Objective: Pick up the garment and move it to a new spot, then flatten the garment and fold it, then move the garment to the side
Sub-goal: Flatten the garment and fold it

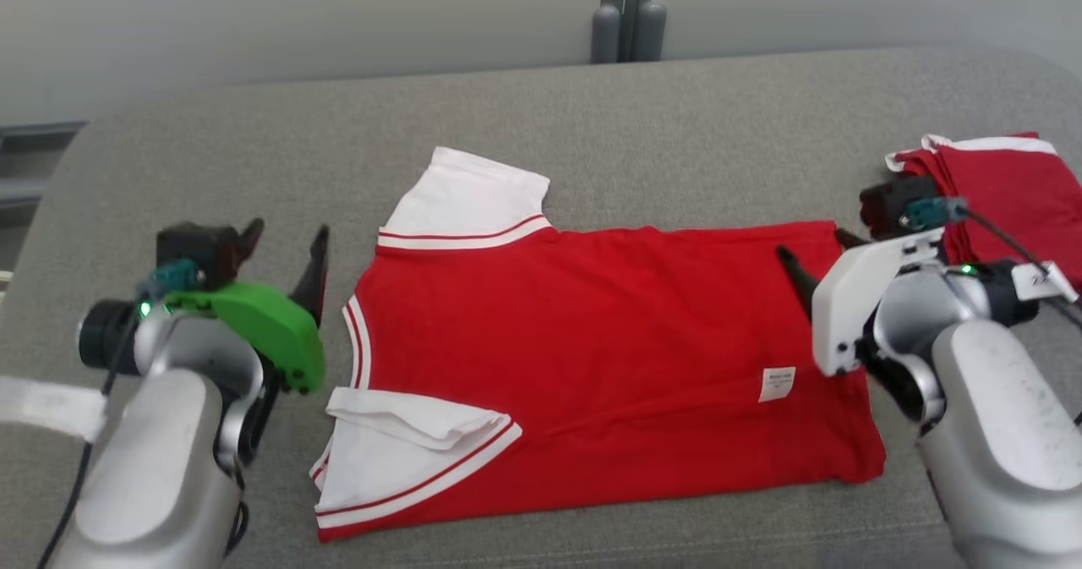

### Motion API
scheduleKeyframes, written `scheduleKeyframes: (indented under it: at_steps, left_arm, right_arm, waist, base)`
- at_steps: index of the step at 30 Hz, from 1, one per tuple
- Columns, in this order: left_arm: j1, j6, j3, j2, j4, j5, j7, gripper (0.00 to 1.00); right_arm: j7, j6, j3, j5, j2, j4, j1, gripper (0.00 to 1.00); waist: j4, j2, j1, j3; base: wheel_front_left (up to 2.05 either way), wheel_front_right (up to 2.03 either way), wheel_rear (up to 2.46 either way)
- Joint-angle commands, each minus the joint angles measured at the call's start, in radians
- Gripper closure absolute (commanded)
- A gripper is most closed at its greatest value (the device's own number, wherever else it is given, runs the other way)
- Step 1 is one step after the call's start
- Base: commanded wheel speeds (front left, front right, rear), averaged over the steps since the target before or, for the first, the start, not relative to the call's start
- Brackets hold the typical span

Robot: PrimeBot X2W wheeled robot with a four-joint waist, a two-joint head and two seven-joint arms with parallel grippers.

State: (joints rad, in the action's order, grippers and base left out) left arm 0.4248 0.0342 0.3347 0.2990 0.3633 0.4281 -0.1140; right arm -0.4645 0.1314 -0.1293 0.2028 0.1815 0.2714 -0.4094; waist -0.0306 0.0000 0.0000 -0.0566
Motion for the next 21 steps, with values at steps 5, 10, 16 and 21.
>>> scheduleKeyframes:
  at_steps: [5, 10, 16, 21]
  left_arm:
    - [0.185, 0.000, 0.007, -0.027, 0.109, -0.010, -0.055, 0.00]
    - [0.343, 0.010, 0.030, -0.052, 0.223, -0.029, -0.097, 0.00]
    - [0.496, 0.004, 0.062, -0.050, 0.360, -0.063, -0.150, 0.00]
    - [0.592, 0.010, 0.085, -0.057, 0.442, -0.083, -0.195, 0.00]
  right_arm:
    - [-0.103, -0.001, 0.014, -0.016, 0.036, 0.016, -0.121, 0.00]
    - [-0.148, -0.001, 0.006, -0.020, 0.078, 0.023, -0.217, 0.00]
    - [-0.172, -0.001, -0.017, -0.019, 0.114, 0.047, -0.295, 0.00]
    - [-0.173, -0.001, -0.045, -0.020, 0.143, 0.062, -0.327, 0.00]
  waist:
    - [-0.085, 0.0000, 0.0000, -0.199]
    - [-0.107, 0.0000, 0.0000, -0.287]
    - [-0.124, 0.0000, 0.0000, -0.354]
    - [-0.136, 0.0000, 0.0000, -0.384]
  base:
    - [0.00, 0.00, 0.00]
    - [0.00, 0.00, 0.00]
    - [0.00, 0.00, 0.00]
    - [0.00, 0.00, 0.00]
